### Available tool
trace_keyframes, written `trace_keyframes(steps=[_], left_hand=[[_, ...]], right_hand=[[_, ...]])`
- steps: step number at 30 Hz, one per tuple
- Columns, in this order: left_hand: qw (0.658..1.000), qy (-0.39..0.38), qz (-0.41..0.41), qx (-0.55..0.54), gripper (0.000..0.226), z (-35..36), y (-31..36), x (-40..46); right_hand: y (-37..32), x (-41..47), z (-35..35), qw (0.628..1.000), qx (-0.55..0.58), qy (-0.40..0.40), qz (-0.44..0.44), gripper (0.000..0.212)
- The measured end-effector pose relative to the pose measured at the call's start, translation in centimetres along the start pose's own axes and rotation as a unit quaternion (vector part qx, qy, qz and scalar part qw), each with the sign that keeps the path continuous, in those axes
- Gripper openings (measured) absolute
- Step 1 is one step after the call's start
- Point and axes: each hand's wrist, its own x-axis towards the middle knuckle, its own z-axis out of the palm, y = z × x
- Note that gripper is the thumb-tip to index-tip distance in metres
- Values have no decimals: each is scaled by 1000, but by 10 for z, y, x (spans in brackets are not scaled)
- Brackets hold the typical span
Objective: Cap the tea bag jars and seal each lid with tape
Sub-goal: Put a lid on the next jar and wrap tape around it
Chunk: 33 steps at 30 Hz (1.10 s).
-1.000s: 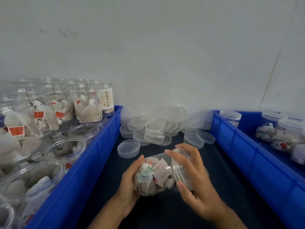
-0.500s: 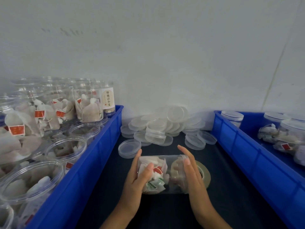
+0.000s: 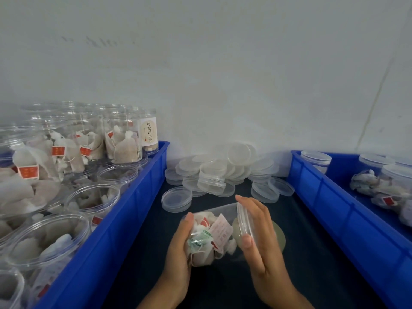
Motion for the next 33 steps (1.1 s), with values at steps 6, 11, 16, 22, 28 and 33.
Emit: trace_keyframes(steps=[6,11,16,22,28,33], left_hand=[[998,36,46,19,61,0,1,2],[996,49,59,53,60,1,1,5],[992,14,81,97,47,-1,0,9],[884,-59,183,427,88,-14,6,8],[781,-61,257,566,98,-1,-5,9],[873,30,214,436,93,-6,-11,6]], right_hand=[[-5,6,4,998,47,3,32,44],[-2,7,6,995,70,13,65,47],[0,10,2,994,78,17,77,42],[-6,14,-11,999,-18,35,35,41],[-14,14,-1,999,-39,20,28,57],[-1,14,-8,997,6,-39,72,64]])
